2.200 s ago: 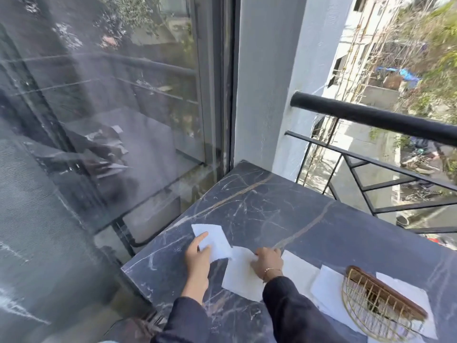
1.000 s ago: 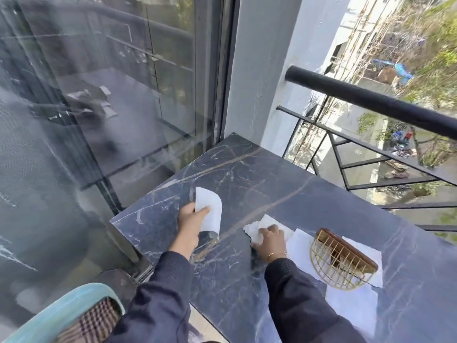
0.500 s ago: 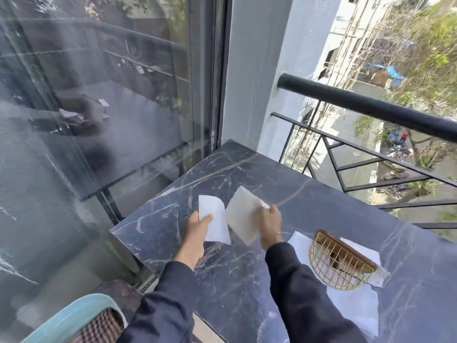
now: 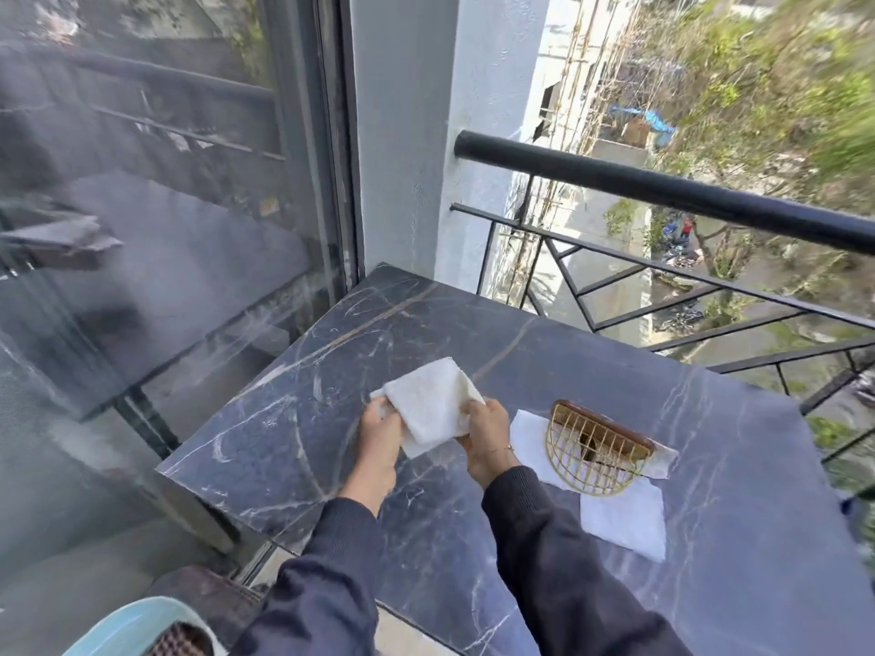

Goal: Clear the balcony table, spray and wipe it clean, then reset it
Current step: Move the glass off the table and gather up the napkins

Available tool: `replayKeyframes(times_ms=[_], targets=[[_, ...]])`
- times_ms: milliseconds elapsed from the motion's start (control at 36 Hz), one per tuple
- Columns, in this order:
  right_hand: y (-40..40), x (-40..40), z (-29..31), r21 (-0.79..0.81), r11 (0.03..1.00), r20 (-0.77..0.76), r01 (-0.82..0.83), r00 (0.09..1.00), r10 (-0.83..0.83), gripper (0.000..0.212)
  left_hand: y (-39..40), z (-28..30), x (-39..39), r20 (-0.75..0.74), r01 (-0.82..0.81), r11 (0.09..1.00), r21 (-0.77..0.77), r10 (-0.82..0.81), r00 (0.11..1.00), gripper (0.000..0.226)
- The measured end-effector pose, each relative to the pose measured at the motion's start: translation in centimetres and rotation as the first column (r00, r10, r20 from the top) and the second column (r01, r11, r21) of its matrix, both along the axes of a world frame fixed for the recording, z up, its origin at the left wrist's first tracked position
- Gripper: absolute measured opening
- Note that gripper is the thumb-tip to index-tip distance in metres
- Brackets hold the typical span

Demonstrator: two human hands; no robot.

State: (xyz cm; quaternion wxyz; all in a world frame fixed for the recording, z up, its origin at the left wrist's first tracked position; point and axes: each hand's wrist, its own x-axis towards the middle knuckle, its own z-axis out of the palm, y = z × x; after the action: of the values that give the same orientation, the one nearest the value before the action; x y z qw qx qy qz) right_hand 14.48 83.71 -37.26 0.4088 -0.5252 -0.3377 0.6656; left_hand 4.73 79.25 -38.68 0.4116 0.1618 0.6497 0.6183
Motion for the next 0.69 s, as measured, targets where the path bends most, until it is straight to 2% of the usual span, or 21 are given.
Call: replayKeyframes(times_ms=[83,139,167,222,333,500,583,639,694], targets=[[0.0,1.4,-0.7,0.013,1.000,0.085,-0.014,0.996,0.013,0.008,0.5,0.0,0.7,0.121,0.022,1.000,0.005,-0.022,0.992,0.023],[0.0,2.6,-1.1,0.046,0.999,0.176,-0.013,0.984,0.004,0.013,0.8,-0.3,1.5,0.164,0.032,0.999,-0.020,-0.029,0.986,0.032],[0.1,3.1,-1.3,0.062,0.998,0.195,-0.006,0.981,-0.006,0.016,1.0,-0.4,1.9,0.129,0.024,0.999,-0.035,-0.019,0.991,0.030],[0.1,4.3,-1.6,0.088,0.996,0.200,0.012,0.979,-0.029,0.020,1.4,-0.8,2.9,0.038,0.043,0.999,-0.027,-0.042,0.998,0.011],[0.3,7.4,-2.7,0.180,0.981,0.276,0.077,0.953,-0.126,0.023,2.0,-1.2,5.1,-0.047,0.103,0.995,-0.018,-0.104,0.993,0.017],[1.3,13.4,-3.5,0.364,0.900,0.473,0.238,0.786,-0.399,0.020,3.0,-0.4,8.5,-0.105,0.114,0.993,-0.012,-0.115,0.988,0.024],[1.3,16.0,-3.2,0.358,0.879,0.583,0.316,0.659,-0.475,0.014,3.5,-0.4,9.3,-0.108,0.096,0.995,-0.021,-0.098,0.989,0.021],[1.7,18.2,-3.6,0.366,0.855,0.592,0.368,0.617,-0.519,0.015,4.0,-0.3,10.5,-0.109,0.098,0.995,-0.030,-0.100,0.989,0.014],[2.5,20.2,-4.4,0.349,0.854,0.596,0.386,0.612,-0.520,0.013,4.5,-0.2,11.8,-0.109,0.103,0.995,-0.018,-0.104,0.989,0.013]])
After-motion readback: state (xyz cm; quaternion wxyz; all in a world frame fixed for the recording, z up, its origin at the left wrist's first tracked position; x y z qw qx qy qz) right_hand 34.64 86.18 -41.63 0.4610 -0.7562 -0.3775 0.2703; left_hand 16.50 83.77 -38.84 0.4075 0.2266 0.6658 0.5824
